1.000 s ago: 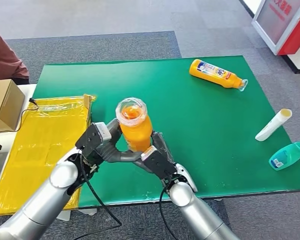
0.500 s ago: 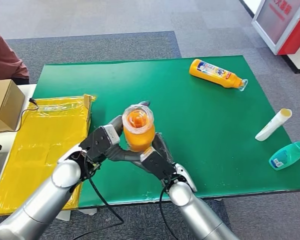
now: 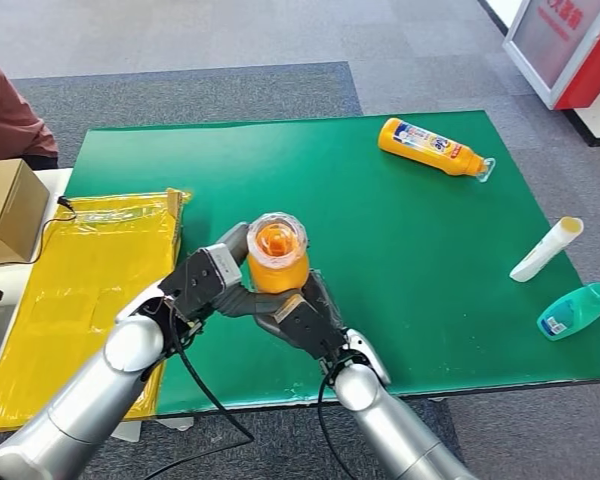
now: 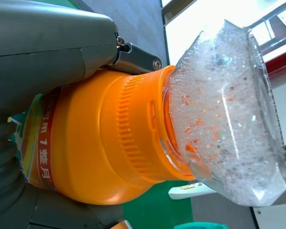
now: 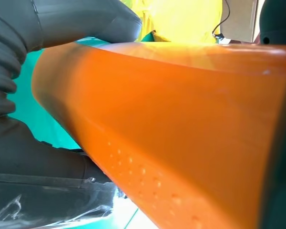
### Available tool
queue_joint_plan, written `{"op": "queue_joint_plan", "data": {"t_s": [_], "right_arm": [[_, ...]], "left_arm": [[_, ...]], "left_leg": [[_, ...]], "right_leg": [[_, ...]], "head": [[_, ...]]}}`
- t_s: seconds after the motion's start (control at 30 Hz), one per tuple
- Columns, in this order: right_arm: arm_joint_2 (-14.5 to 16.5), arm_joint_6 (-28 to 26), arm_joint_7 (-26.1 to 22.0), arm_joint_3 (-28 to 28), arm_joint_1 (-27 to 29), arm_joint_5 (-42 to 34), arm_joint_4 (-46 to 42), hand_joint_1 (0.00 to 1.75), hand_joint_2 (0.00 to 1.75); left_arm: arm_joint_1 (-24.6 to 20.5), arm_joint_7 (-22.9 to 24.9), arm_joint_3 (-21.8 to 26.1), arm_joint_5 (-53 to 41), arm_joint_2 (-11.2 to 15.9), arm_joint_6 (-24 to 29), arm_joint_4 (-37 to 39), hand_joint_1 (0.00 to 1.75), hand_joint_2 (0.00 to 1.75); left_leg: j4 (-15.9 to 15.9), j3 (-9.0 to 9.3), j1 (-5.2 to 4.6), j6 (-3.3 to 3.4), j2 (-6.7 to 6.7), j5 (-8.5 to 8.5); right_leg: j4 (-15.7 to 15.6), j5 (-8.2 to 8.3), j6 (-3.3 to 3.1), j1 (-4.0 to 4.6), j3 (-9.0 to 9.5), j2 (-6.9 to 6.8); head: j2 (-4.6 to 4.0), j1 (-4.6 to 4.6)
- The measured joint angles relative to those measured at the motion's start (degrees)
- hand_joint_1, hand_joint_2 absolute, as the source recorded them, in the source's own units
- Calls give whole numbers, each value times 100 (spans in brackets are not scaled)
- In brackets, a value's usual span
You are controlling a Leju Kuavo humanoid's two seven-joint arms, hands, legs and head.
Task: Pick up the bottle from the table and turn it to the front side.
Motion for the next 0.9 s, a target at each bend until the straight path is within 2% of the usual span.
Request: {"op": "queue_joint_plan", "data": {"t_s": [0.17,0.23,0.3,0.37,0.47,0.57,0.63,0.7,0.77,0.8,0.9], "right_arm": [[22,0,-14,0,1,3,24,175,175],[28,1,-19,0,2,5,28,113,175],[34,1,-20,-3,2,9,32,26,175],[39,1,-20,-9,2,21,36,0,175],[49,-6,-8,-10,1,36,38,0,175],[51,-30,89,-52,20,1,38,0,175],[45,-24,236,-150,90,-21,33,0,175],[23,14,386,-299,197,-15,-7,0,175],[-3,37,476,-468,284,6,-86,0,175],[-12,34,502,-561,318,14,-138,0,175],[-26,15,539,-876,399,19,-343,0,175]], "left_arm": [[0,0,4,0,0,16,0,175,175],[0,0,5,0,1,18,0,175,175],[0,0,5,0,2,20,0,175,175],[0,-8,6,0,2,29,0,175,175],[12,-96,14,-100,4,183,-5,175,175],[89,-305,58,-862,20,869,-132,175,175],[186,-302,112,-2134,34,1718,-376,175,175],[298,-116,191,-4040,50,2451,-692,175,175],[437,107,254,-5779,73,2800,-970,175,175],[521,208,272,-6322,82,2895,-1086,175,175],[761,518,309,-7282,106,3195,-1338,175,175]], "left_leg": [[0,0,0,0,0,0],[0,0,0,0,0,0],[0,0,0,0,0,0],[0,0,0,0,0,0],[0,0,0,0,0,0],[0,0,0,0,0,0],[0,-2,0,0,-1,-1],[0,-4,0,1,-2,-2],[0,-5,0,3,-2,-4],[0,-6,-1,4,-2,-4],[0,-6,-1,4,-2,-5]], "right_leg": [[0,0,0,0,0,0],[0,0,0,0,0,0],[0,0,0,0,0,0],[0,0,0,0,1,0],[0,0,0,0,1,0],[0,0,0,0,1,0],[1,-1,0,0,1,-1],[1,-2,2,0,1,-2],[1,-4,4,0,1,-2],[1,-4,5,-1,1,-1],[0,-5,6,-2,0,-2]], "head": [[0,0],[0,0],[0,0],[0,0],[0,0],[0,-1],[0,-1],[0,0],[0,-1],[0,0],[0,1]]}}
